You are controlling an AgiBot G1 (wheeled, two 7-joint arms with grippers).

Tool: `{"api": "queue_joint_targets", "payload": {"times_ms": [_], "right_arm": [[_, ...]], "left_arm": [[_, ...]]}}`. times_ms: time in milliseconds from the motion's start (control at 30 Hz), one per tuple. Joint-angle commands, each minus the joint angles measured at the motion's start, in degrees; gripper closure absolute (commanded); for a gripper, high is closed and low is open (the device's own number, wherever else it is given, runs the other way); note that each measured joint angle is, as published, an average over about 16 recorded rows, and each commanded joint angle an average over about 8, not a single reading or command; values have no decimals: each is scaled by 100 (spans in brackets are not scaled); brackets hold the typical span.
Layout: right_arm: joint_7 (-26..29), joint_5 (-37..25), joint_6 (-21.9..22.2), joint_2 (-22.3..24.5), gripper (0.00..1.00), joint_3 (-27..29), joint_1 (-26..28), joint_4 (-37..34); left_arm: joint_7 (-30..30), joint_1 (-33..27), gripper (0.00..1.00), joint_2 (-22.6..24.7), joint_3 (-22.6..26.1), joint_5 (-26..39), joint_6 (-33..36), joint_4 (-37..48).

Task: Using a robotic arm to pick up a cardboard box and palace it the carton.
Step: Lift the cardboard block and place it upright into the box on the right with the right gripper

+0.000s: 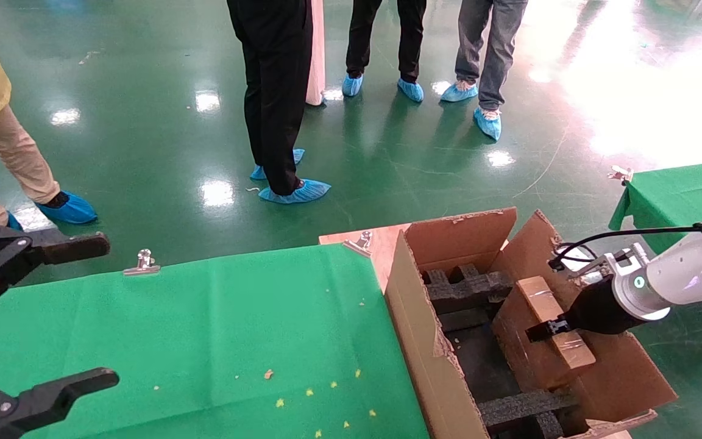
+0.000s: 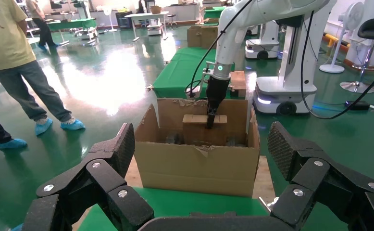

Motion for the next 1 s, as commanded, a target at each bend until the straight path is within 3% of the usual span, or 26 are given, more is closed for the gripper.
{"api": "queue_joint_targets", "payload": {"times_ms": [33, 400, 433, 667, 700, 1000], "right_arm": [[-28, 24, -13, -43, 100, 10, -47, -72], [-266, 133, -131, -335, 100, 71, -242, -603], [-293, 142, -148, -353, 94, 77, -250, -639], [-387, 184, -230, -421, 7, 108, -275, -762], [-385, 186, -234, -422, 0, 109, -275, -762], [-361, 182, -213, -403, 0, 101, -266, -728]], "left_arm": [[0, 0, 0, 0, 0, 0, 0, 0], [1, 0, 0, 0, 1, -1, 0, 0], [1, 0, 0, 0, 1, -1, -1, 0], [1, 1, 0, -1, 1, -1, -2, 2], [1, 1, 0, -1, 1, -1, -2, 2], [1, 0, 0, -1, 1, -1, -2, 2]]}}
